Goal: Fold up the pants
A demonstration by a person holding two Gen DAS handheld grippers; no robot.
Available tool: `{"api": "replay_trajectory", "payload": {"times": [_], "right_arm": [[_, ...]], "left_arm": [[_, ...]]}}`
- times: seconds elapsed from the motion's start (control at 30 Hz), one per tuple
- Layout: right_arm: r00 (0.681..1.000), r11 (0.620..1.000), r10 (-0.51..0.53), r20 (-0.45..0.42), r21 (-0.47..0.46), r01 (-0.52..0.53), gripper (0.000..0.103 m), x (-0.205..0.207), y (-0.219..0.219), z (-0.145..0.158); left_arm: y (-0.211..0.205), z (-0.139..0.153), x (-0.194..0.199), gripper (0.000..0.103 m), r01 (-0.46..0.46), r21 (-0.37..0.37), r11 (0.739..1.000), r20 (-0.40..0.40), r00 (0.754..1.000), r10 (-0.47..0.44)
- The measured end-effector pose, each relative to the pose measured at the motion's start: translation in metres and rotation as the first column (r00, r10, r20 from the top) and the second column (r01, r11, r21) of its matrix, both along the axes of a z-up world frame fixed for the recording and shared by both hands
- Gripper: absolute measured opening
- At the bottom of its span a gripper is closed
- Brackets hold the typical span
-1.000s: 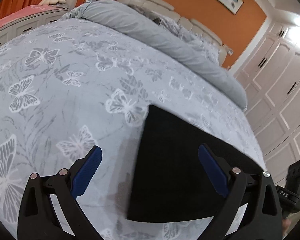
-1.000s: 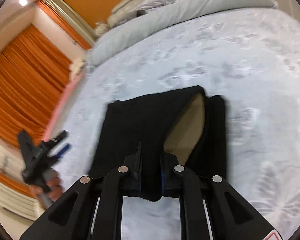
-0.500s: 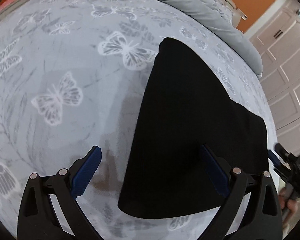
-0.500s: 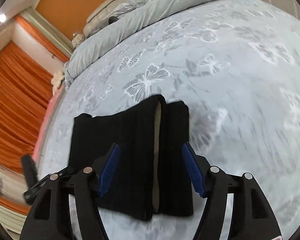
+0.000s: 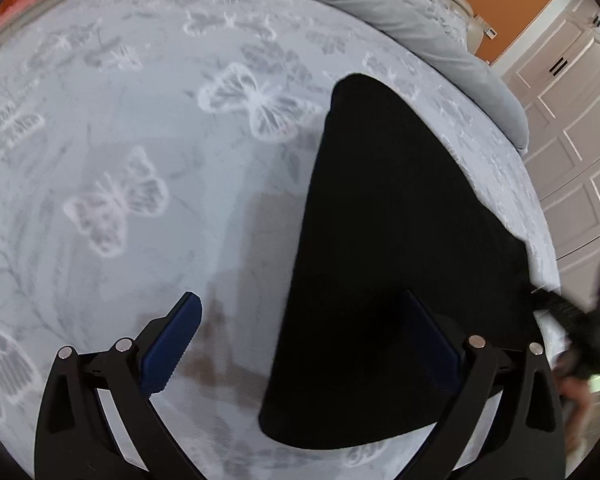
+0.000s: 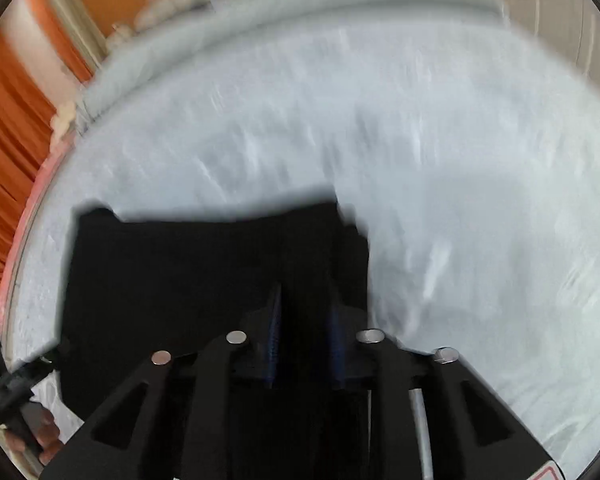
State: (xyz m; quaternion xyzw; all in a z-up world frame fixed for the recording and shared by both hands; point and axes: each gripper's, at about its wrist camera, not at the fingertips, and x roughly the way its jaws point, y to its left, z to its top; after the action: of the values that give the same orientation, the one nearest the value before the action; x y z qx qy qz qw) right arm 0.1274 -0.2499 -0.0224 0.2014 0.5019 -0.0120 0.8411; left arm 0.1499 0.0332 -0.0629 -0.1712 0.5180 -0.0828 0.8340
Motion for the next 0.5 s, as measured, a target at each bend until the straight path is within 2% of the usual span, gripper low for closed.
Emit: {"api": "replay_trajectory", "payload": {"times": [0.07, 0.1, 0.13, 0.17, 0.2, 0.27, 0.33, 0.4, 0.43, 0.47, 0.5], "right_arm": [[1.0, 0.999, -0.021, 0.019, 0.025, 0.02, 0.042, -0.009, -0.008, 0.015], [0.998, 0.998, -0.053, 0.02, 0.023, 0.052, 0.073, -0.021, -0.016, 0.03], [0.995, 0.996, -0.085, 0.057, 0.033, 0.083, 0.082, -0.035, -0.022, 0.039], [0.988, 0.992, -0.118, 0.101, 0.055, 0.113, 0.085, -0.052, -0.029, 0.045], [0.988, 0.99, -0.122, 0.096, 0.077, 0.115, 0.085, -0.061, -0.033, 0.045], [0.997, 0.978, -0.074, -0.008, 0.195, 0.074, 0.085, -0.073, -0.04, 0.026], [0.995, 0.963, -0.048, -0.09, 0.261, 0.07, 0.085, -0.078, -0.039, 0.005], [0.993, 0.956, 0.012, -0.118, 0.292, 0.024, 0.085, -0.076, -0.029, -0.008], [0.993, 0.954, 0.046, -0.106, 0.301, -0.013, 0.072, -0.075, -0.024, -0.012], [0.994, 0.954, 0.063, -0.089, 0.299, -0.034, 0.058, -0.074, -0.019, -0.014], [0.992, 0.958, 0.085, -0.089, 0.28, -0.057, 0.047, -0.07, -0.014, -0.018]], "left_arm": [[0.0, 0.001, -0.001, 0.097, 0.003, 0.001, 1.0, 0.003, 1.0, -0.003], [0.0, 0.001, -0.002, 0.097, 0.006, -0.003, 1.0, 0.006, 1.0, -0.006], [0.002, 0.001, -0.003, 0.097, 0.009, -0.015, 1.0, 0.001, 1.0, -0.009], [0.003, -0.002, -0.003, 0.098, 0.009, -0.033, 0.999, -0.011, 1.0, -0.009], [0.003, -0.005, -0.003, 0.098, 0.008, -0.058, 0.998, -0.028, 1.0, -0.009], [0.006, -0.017, -0.001, 0.098, -0.003, -0.141, 0.99, -0.092, 0.996, -0.01], [0.006, -0.021, 0.0, 0.098, -0.015, -0.153, 0.988, -0.097, 0.995, 0.001], [0.0, -0.02, -0.001, 0.098, 0.009, -0.142, 0.99, -0.087, 0.996, -0.021], [-0.003, -0.021, -0.001, 0.097, 0.027, -0.135, 0.99, -0.082, 0.996, -0.038], [-0.006, -0.021, -0.001, 0.088, 0.036, -0.123, 0.992, -0.075, 0.996, -0.046], [-0.009, -0.02, -0.001, 0.056, 0.059, -0.124, 0.991, -0.058, 0.996, -0.066]]}}
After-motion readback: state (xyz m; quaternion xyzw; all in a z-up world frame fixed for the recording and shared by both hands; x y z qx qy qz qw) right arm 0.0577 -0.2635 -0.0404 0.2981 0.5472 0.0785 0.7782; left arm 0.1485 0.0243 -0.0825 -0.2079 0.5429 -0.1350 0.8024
